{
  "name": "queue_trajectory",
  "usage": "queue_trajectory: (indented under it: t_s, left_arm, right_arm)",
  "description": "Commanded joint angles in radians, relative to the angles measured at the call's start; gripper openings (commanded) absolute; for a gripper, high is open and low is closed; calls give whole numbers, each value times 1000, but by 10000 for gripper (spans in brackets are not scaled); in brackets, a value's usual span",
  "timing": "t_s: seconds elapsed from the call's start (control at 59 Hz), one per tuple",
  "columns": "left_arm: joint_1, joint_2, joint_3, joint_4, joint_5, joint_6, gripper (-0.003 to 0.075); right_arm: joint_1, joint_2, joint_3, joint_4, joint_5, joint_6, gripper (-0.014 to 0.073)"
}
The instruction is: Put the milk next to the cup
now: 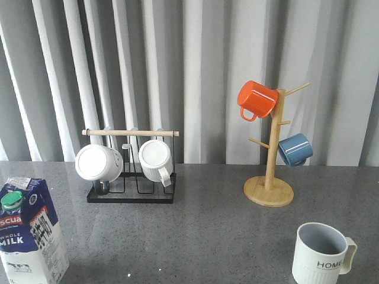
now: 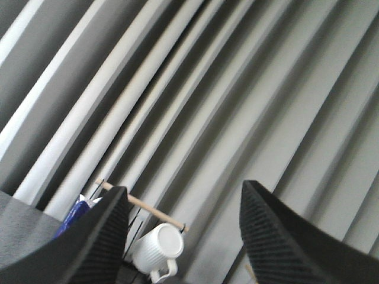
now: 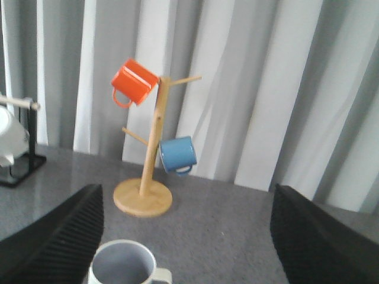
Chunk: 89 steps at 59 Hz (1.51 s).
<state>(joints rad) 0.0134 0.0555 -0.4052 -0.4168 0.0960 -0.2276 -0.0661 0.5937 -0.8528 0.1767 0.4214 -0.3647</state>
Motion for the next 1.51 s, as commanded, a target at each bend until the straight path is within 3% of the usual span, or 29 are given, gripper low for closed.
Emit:
queue_trajectory:
  t_s: [0.0, 0.237, 0.728, 1.253, 1.49]
  left_arm:
    - [-5, 102, -118, 119, 79, -1, 415]
    - [-5, 272, -253, 203, 185, -1, 415]
    - [-5, 319, -255, 203, 192, 6, 415]
    - [-5, 319, -255, 203, 192, 6, 415]
    - [-5, 319, -255, 203, 192, 6, 415]
  right_arm:
    - [-7, 127, -118, -100, 54, -6, 553]
    - [-8, 410, -156, -310, 245, 135, 545]
    - [-9, 724, -156, -342, 181, 222, 515]
    - [-9, 905, -156, -352, -51, 225, 514]
    - [-9, 1035, -157, -380, -291, 160, 487]
